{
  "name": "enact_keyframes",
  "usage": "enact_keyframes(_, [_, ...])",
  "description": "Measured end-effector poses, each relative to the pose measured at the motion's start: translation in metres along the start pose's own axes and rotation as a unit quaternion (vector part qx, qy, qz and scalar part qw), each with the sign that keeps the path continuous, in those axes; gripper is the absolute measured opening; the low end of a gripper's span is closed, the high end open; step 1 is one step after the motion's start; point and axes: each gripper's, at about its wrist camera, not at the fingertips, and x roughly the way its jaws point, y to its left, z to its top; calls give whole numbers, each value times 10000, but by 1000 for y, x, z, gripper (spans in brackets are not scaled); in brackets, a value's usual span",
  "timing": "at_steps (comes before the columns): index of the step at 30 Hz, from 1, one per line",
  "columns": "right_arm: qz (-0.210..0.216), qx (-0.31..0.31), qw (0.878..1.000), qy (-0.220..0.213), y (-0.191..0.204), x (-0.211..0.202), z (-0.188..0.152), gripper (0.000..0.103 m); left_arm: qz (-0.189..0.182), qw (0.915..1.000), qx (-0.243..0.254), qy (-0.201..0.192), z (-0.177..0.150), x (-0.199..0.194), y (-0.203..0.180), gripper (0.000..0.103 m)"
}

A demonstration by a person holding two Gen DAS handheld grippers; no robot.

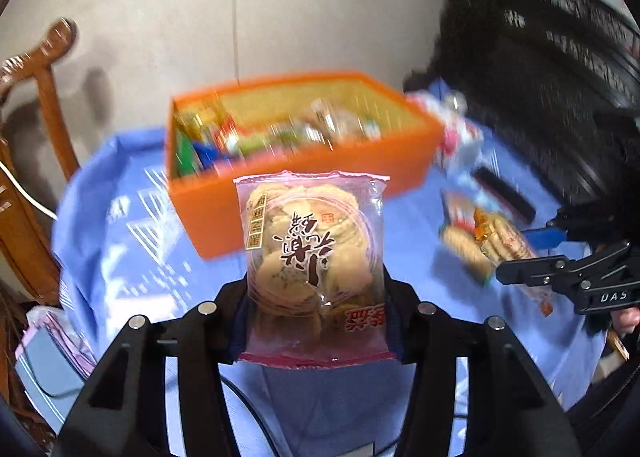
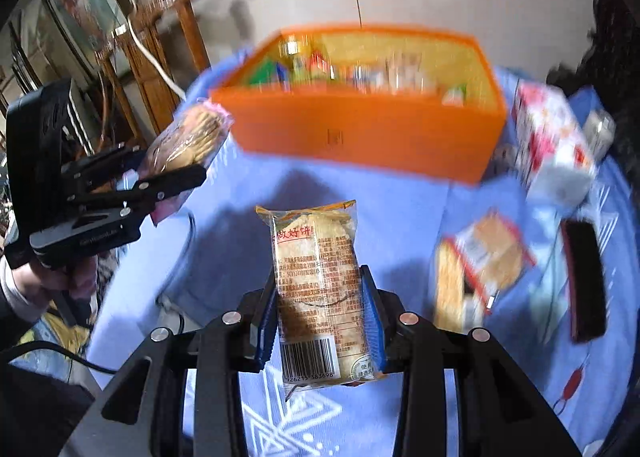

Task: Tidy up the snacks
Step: 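Carry both packs over the orange box and open both grippers, then move both tools back toward the last cracker packs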

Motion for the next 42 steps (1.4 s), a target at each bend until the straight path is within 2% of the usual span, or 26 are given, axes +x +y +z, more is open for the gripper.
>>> enact_keyframes(7, [38, 200, 9949, -990, -9, -40, 58, 37, 233, 9971, -435, -575, 66, -27, 17, 51])
enact_keyframes(14, [-32, 354, 9851, -1680, -25, -48, 123, 37, 481, 9938, -563, -827, 132, -16, 24, 52])
enact_keyframes(15, [-72, 313, 9843, -1734, -26, -46, 133, 37, 590, 9932, -570, -827, 141, -11, 25, 54])
enact_keyframes(16, [-114, 267, 9834, -1790, -26, -45, 145, 39, 811, 9913, -590, -848, 153, -4, 27, 72])
enact_keyframes(18, [-209, 228, 9825, -1838, -30, -40, 169, 65, 1212, 9875, -617, -790, 169, 4, 31, 99])
enact_keyframes(19, [-283, 270, 9823, -1831, -31, -41, 178, 92, 1422, 9852, -610, -743, 177, 8, 32, 99])
enact_keyframes(20, [-371, 351, 9810, -1870, -32, -43, 183, 100, 1472, 9849, -597, -689, 182, 8, 32, 99])
enact_keyframes(21, [-412, 454, 9790, -1946, -33, -48, 184, 100, 1475, 9851, -602, -648, 184, 8, 33, 99])
enact_keyframes(23, [-335, 593, 9790, -1923, -36, -50, 178, 100, 1524, 9835, -739, -637, 183, 4, 34, 99])
enact_keyframes(27, [-347, 973, 9857, -1332, -41, -36, 145, 100, 1470, 9845, -864, -416, 169, 4, 31, 99])
enact_keyframes(31, [-769, 845, 9892, -915, -38, -27, 105, 100, 1526, 9840, -880, -275, 156, 1, 23, 99])
enact_keyframes(34, [-1063, 748, 9882, -814, -34, -27, 79, 100, 1452, 9847, -921, -295, 148, -6, 16, 99])
enact_keyframes(38, [-1465, 750, 9791, -1192, -29, -39, 44, 100, 1431, 9860, -833, -209, 136, -15, -1, 99])
enact_keyframes(41, [-1399, 687, 9833, -941, -29, -42, 23, 100, 1371, 9863, -891, -222, 121, -24, -14, 99])
enact_keyframes(42, [-1392, 646, 9854, -739, -31, -40, 14, 100, 1328, 9864, -944, -228, 112, -27, -19, 99])
